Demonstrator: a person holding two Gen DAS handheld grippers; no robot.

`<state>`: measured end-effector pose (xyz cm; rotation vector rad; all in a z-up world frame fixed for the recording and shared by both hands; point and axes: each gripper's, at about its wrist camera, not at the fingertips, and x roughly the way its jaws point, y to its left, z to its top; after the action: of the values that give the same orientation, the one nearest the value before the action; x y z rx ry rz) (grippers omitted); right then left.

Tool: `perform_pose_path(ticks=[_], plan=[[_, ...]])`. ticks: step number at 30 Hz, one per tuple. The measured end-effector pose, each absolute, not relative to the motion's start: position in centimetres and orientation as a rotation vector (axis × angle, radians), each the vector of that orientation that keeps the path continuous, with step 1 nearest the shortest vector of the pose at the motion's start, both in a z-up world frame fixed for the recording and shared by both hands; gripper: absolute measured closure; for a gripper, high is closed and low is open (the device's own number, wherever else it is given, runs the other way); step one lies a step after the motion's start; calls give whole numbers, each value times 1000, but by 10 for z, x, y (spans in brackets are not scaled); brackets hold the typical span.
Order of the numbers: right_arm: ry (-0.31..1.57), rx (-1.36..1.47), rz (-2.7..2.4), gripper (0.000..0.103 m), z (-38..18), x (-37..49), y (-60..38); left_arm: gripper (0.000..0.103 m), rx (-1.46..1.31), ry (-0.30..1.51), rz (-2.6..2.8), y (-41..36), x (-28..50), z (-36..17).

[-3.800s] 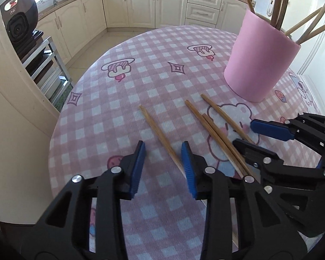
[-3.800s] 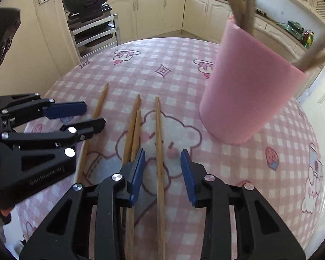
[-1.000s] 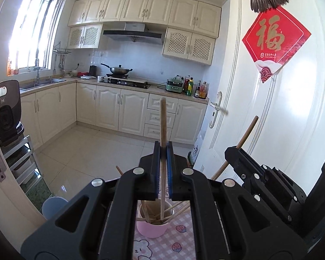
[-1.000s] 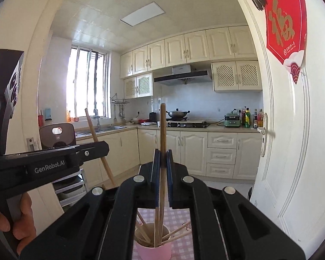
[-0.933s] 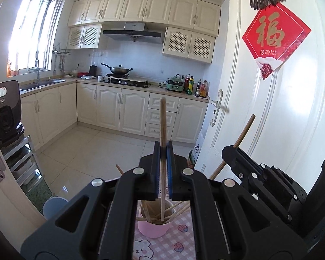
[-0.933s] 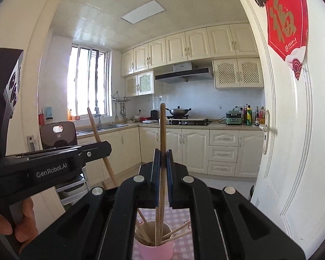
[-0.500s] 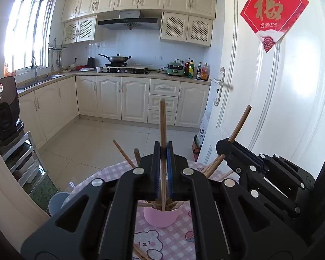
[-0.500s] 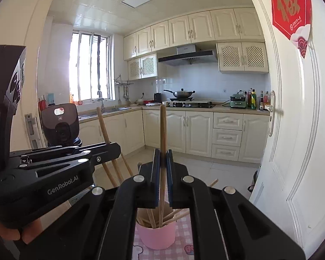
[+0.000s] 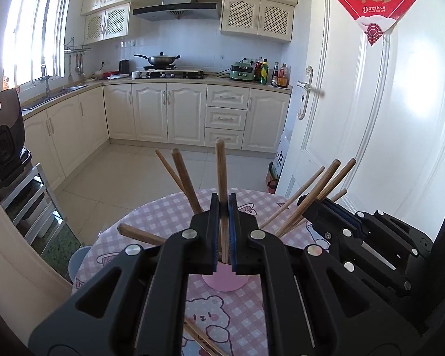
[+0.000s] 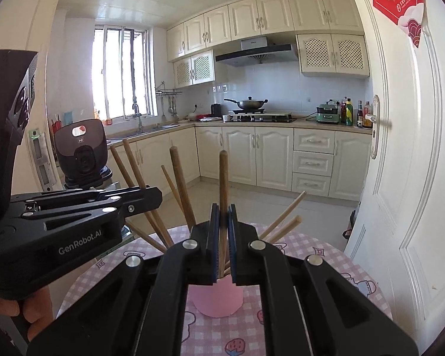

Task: Organize utensils
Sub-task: 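Open both tools to release the sticks into the pink cup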

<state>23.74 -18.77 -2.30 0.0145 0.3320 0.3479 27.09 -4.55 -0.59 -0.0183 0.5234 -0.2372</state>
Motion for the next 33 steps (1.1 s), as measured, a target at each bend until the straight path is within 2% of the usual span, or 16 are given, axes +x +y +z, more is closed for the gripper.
perform_pose_path(ticks=[8, 9, 11, 12, 13, 17, 22, 25, 33], plan=[[330, 45, 351, 98, -13, 230, -192, 96, 3, 501, -221, -46, 259, -3], [326, 44, 349, 95, -11, 227, -192, 93, 0, 496, -219, -44, 257, -2], [317, 46, 348, 91, -9, 222, -194, 78, -1, 478, -209, -42, 251, 1], [314, 50, 351, 88, -7, 219, -194, 61, -4, 463, -201, -41, 246, 3], [310, 52, 350, 84, -5, 219, -197, 50, -5, 441, -188, -40, 241, 5], [284, 54, 356, 73, 2, 203, -199, 47, 7, 395, -164, -35, 222, 13], [242, 40, 357, 62, 8, 178, -197, 25, 35, 292, -106, -29, 188, 21], [207, 29, 352, 55, 8, 160, -195, 18, 64, 226, -74, -24, 166, 22], [151, -20, 365, 45, -3, 121, -183, 10, 22, 119, -67, -9, 122, 12]])
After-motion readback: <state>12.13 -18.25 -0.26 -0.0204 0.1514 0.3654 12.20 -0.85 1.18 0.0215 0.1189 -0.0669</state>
